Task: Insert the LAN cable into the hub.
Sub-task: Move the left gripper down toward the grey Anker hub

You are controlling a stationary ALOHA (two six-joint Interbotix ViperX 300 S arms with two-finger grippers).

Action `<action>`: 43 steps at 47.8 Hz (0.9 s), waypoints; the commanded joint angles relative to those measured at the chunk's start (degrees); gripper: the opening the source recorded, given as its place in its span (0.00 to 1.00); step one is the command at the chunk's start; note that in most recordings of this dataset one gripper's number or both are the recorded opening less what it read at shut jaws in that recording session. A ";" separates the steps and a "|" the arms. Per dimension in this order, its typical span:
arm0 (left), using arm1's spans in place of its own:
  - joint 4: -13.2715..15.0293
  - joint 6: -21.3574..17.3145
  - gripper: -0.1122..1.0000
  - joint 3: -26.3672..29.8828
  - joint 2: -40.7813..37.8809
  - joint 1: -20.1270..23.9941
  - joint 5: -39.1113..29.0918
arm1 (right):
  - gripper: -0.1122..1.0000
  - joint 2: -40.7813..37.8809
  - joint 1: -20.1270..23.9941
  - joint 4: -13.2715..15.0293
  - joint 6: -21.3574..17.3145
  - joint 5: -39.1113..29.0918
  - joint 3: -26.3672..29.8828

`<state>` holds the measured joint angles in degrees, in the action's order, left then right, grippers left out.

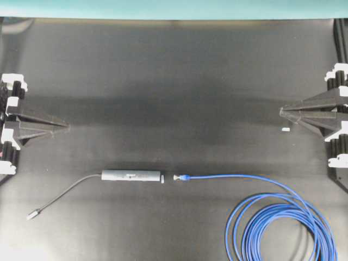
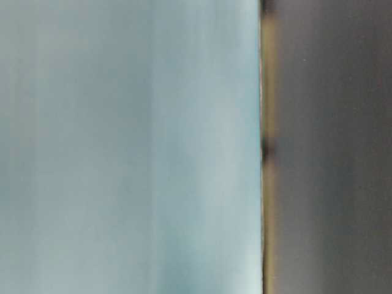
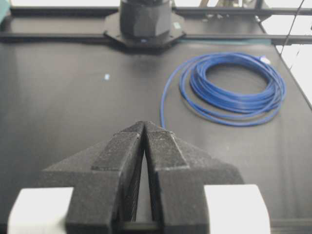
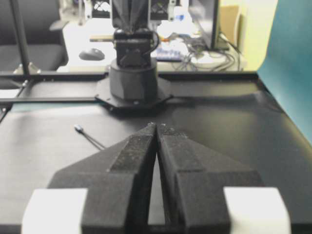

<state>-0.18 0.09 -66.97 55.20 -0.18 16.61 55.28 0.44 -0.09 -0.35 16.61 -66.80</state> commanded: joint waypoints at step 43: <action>-2.37 8.17 0.15 -4.57 -26.72 -6.33 25.05 | 0.10 -24.87 5.27 -5.01 -6.06 -2.46 7.56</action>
<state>-2.29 8.26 -71.46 30.85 -6.86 39.90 30.23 5.54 -4.92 -5.36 13.97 -59.85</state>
